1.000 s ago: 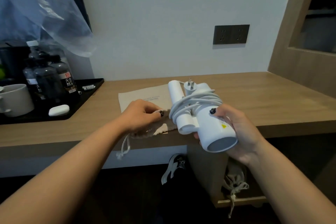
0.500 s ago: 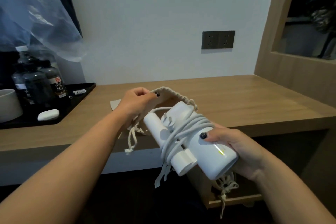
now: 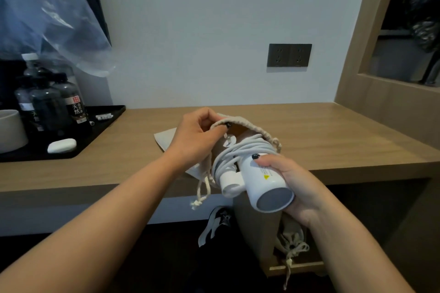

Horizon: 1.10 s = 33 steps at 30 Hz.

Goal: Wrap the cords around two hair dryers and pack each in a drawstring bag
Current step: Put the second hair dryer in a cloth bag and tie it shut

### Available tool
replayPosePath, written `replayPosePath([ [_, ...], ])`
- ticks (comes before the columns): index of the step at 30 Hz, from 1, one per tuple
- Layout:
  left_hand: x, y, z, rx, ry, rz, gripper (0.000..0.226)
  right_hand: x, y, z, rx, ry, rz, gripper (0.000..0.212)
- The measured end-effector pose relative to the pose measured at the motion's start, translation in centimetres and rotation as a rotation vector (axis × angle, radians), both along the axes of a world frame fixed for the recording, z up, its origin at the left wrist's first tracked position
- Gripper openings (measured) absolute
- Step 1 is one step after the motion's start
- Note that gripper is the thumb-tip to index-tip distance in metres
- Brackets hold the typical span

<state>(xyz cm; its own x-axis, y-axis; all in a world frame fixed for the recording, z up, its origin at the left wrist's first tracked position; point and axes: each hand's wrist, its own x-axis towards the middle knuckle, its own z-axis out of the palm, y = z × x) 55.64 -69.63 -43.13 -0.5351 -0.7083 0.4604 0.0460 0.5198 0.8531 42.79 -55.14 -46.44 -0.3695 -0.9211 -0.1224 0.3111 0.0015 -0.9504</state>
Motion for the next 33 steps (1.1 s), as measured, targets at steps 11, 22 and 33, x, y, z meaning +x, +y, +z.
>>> replayPosePath([
  [11, -1.2, 0.6, -1.7, -0.326, -0.136, -0.081, 0.01, 0.4, -2.1, 0.1, 0.006, -0.012, -0.1, 0.03],
  [22, 1.6, -2.4, -5.9, -0.187, -0.129, 0.059, 0.058, 1.7, -5.6, 0.2, -0.014, -0.229, -0.206, 0.024],
  [33, 1.4, -5.2, -6.9, -0.09, -0.29, 0.083, 0.072, 1.4, -10.5, -1.0, 0.008, -0.107, -0.29, 0.058],
])
